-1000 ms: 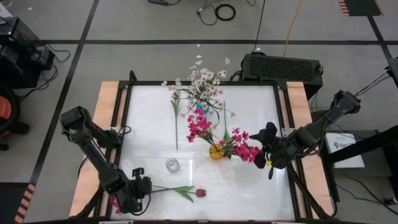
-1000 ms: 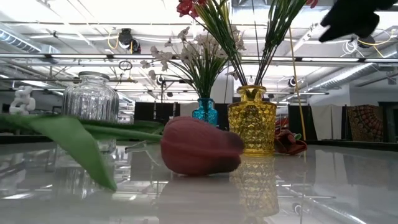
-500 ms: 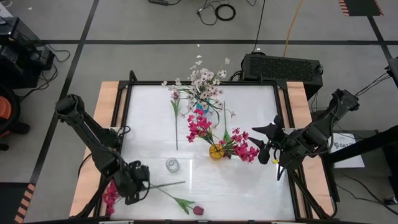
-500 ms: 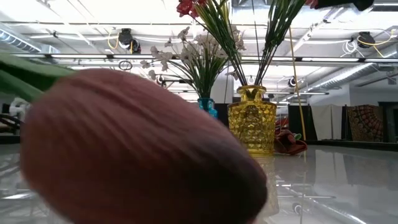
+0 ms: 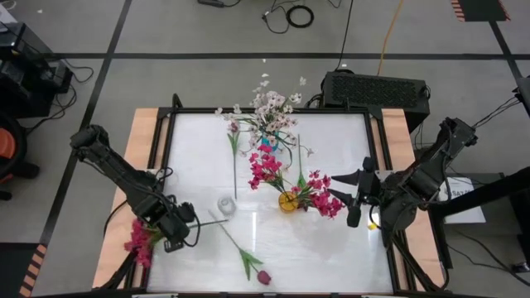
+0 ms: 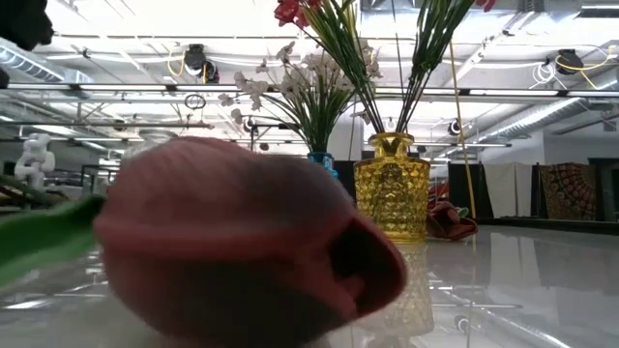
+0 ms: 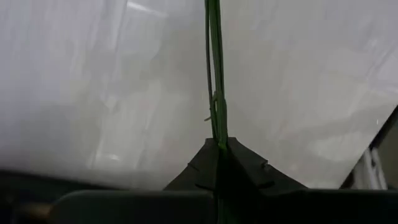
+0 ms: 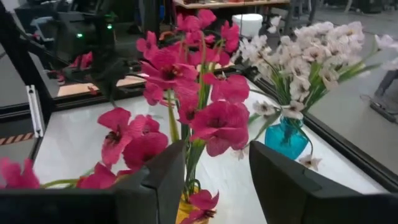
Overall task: Sort flowers into vase by color
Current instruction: Put the pink flowers into the yellow vase
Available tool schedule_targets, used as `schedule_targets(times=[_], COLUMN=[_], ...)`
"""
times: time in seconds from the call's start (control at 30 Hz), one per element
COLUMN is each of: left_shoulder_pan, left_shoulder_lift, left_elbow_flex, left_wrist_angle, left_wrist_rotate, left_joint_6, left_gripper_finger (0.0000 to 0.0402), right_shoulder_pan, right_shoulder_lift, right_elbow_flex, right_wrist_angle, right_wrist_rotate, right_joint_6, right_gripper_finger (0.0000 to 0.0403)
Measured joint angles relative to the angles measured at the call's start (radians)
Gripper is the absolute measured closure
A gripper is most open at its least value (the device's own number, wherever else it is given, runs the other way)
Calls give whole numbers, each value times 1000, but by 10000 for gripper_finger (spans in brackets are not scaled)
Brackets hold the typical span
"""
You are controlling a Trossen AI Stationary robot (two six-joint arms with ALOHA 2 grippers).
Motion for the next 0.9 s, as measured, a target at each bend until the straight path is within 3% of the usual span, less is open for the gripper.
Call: schedule_targets(times=[0.37, 0.57, 0.7, 0.9], left_shoulder_pan=[4, 4, 5, 25], left_shoulder_lift=[-79, -87, -88, -88], left_elbow_flex=[0, 1, 48, 164], left_wrist_angle=[-20, 88, 132, 161], left_wrist_rotate=[243, 368, 363, 223], left_joint_6=[6, 22, 65, 196], left_gripper_finger=[379, 379, 379, 379], right_shoulder_pan=[1, 1, 1, 1], right_shoulder_lift=[0, 0, 0, 0], right_elbow_flex=[0, 0, 0, 0], right_wrist_angle=[14, 15, 77, 302], right_wrist_rotate=[-9, -10, -10, 12], right_joint_6=[-18, -20, -83, -332], right_gripper_finger=[232, 232, 232, 232])
